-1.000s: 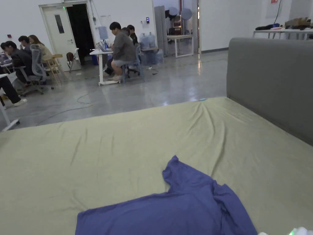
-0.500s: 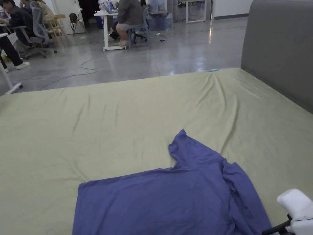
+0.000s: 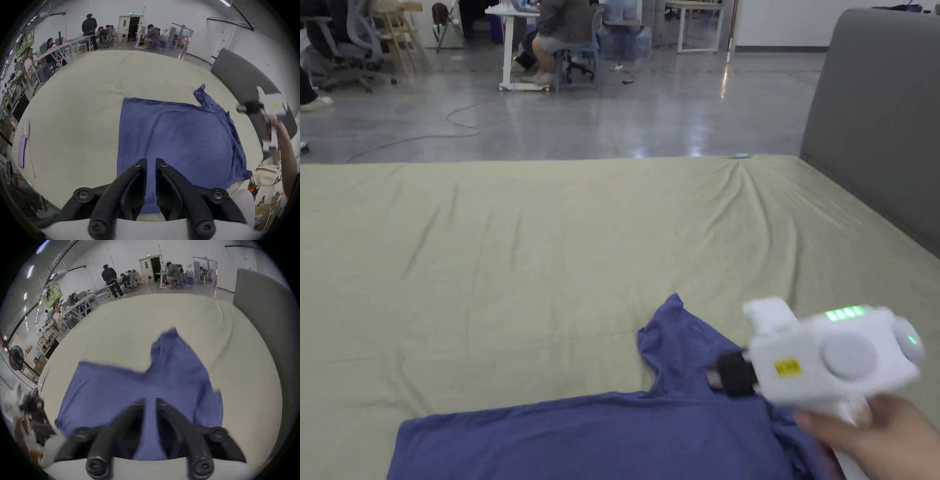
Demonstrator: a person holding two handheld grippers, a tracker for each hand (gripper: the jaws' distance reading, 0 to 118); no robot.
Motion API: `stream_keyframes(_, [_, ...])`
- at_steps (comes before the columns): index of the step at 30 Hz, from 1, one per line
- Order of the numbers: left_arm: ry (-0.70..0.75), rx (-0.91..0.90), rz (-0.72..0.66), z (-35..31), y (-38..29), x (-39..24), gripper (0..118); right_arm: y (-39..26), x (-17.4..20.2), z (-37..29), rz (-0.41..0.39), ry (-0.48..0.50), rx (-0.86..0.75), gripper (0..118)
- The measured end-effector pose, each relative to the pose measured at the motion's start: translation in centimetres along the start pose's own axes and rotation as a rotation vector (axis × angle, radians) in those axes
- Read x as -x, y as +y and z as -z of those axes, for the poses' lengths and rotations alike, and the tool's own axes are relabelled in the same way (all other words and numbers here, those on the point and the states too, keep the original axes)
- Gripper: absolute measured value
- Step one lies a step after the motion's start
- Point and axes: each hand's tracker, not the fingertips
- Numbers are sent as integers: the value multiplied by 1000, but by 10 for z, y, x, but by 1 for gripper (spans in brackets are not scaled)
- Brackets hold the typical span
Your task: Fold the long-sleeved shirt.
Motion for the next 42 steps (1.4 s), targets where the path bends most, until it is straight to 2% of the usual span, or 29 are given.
stream_keyframes(1, [-2,5,-4,3,2,1,6,31,-3,32,-5,-21,-4,118])
stream_keyframes(2, [-5,11,-10,6,3,2,6,58,-8,65,-8,-75,5,118])
stream_keyframes(4, [-18,31,-26,13,5,6,6,103,-22,120,45,-119,68,117])
stream_keyframes(6, [-17,36,-38,18,6,8,6,130,-36,174,172,-189,154,117])
stream_keyframes(9, [-2,55,-44,30,3,21,6,141,-50,222,248,-211,243,117])
stream_keyframes(10, [6,61,-47,32,3,23,6,138,-52,233,267,-223,244,108])
stream_keyframes(11, [7,67,-51,33,3,25,6,132,-52,234,280,-239,277,83])
stream_keyframes(12, [11,71,-56,34,3,24,6,128,-54,236,293,-236,303,39])
stream_keyframes(13, [17,74,-62,34,3,25,6,124,-55,233,287,-223,312,13])
stream_keyframes(14, [17,76,-66,34,2,26,6,121,-54,222,251,-234,282,2])
stream_keyframes(15, [16,76,-68,33,2,26,6,119,-51,206,217,-183,220,2])
stream_keyframes(16, [12,77,-71,32,1,25,6,120,-49,194,182,-152,235,2])
stream_keyframes(18, [-6,71,-65,26,-2,20,6,120,-41,155,131,-158,193,2])
stream_keyframes(20, [-29,63,-53,17,-6,10,6,115,-25,99,-13,-182,88,2])
stream_keyframes(21, [-46,58,-47,12,-8,7,6,110,-17,76,-62,-198,87,2])
stream_keyframes(24, [-70,46,-35,-4,-18,-3,6,70,10,6,-153,-185,55,2])
stream_keyframes(25, [-71,42,-34,-8,-20,-4,6,54,16,-9,-161,-183,48,2])
stream_keyframes(31, [-73,31,-67,-24,-37,-1,6,-85,47,-47,-115,-203,88,2])
stream_keyframes(35, [-71,28,-72,-34,-45,1,6,-166,49,-12,69,-204,243,2])
stream_keyframes(37, [-74,32,-72,-39,-48,-1,6,-190,45,11,106,-210,315,2])
stream_keyframes(38, [-74,36,-69,-41,-50,-1,6,-202,42,18,130,-224,299,3])
stream_keyframes(39, [-73,35,-69,-43,-52,-1,6,-202,43,13,136,-213,177,4])
stream_keyframes(42, [-89,30,-89,-50,-55,-4,6,-192,35,12,205,-193,232,9])
